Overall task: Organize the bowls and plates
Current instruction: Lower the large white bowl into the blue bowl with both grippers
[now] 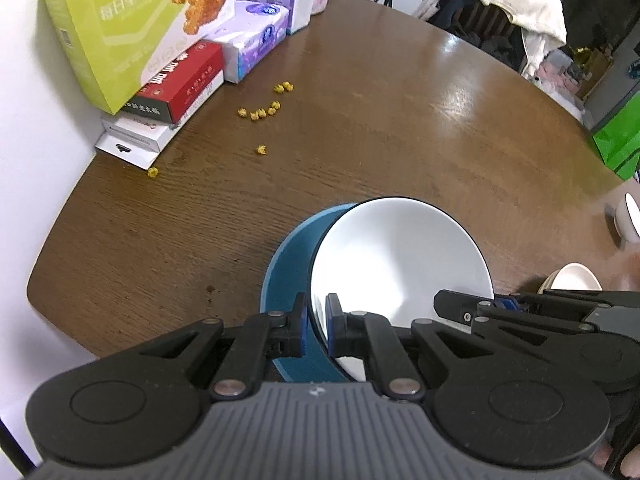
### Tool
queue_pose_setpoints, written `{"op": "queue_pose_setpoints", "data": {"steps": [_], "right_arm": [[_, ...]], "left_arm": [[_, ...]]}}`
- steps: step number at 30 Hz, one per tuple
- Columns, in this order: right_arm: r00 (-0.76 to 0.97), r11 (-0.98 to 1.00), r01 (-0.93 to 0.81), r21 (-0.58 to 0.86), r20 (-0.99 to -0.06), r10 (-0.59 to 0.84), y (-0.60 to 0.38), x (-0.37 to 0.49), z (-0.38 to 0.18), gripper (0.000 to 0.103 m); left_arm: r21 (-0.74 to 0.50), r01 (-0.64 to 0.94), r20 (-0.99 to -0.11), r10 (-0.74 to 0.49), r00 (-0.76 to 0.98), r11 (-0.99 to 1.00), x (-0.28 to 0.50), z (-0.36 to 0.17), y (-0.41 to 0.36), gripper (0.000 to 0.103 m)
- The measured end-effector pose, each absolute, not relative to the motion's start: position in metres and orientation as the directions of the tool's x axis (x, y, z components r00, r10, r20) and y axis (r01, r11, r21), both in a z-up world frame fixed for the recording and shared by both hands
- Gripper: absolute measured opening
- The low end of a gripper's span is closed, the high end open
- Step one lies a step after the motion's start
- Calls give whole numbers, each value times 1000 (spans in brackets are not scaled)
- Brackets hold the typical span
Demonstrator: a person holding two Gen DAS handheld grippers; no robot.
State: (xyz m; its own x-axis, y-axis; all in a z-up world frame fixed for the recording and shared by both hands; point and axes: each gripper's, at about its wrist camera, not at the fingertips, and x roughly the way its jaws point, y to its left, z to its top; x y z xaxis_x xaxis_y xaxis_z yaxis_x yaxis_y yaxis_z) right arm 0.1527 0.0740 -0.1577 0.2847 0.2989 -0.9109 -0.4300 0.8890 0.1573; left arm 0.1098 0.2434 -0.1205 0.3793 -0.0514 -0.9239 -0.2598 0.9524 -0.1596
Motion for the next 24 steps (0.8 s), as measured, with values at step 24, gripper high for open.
{"op": "queue_pose_setpoints", "data": {"steps": [24], "right_arm": [[263,897,-424,130,-929,259,84,161,-184,11]], "left_arm": [[-150,-139,-947,-102,306,979,127,-150,250,10]]}}
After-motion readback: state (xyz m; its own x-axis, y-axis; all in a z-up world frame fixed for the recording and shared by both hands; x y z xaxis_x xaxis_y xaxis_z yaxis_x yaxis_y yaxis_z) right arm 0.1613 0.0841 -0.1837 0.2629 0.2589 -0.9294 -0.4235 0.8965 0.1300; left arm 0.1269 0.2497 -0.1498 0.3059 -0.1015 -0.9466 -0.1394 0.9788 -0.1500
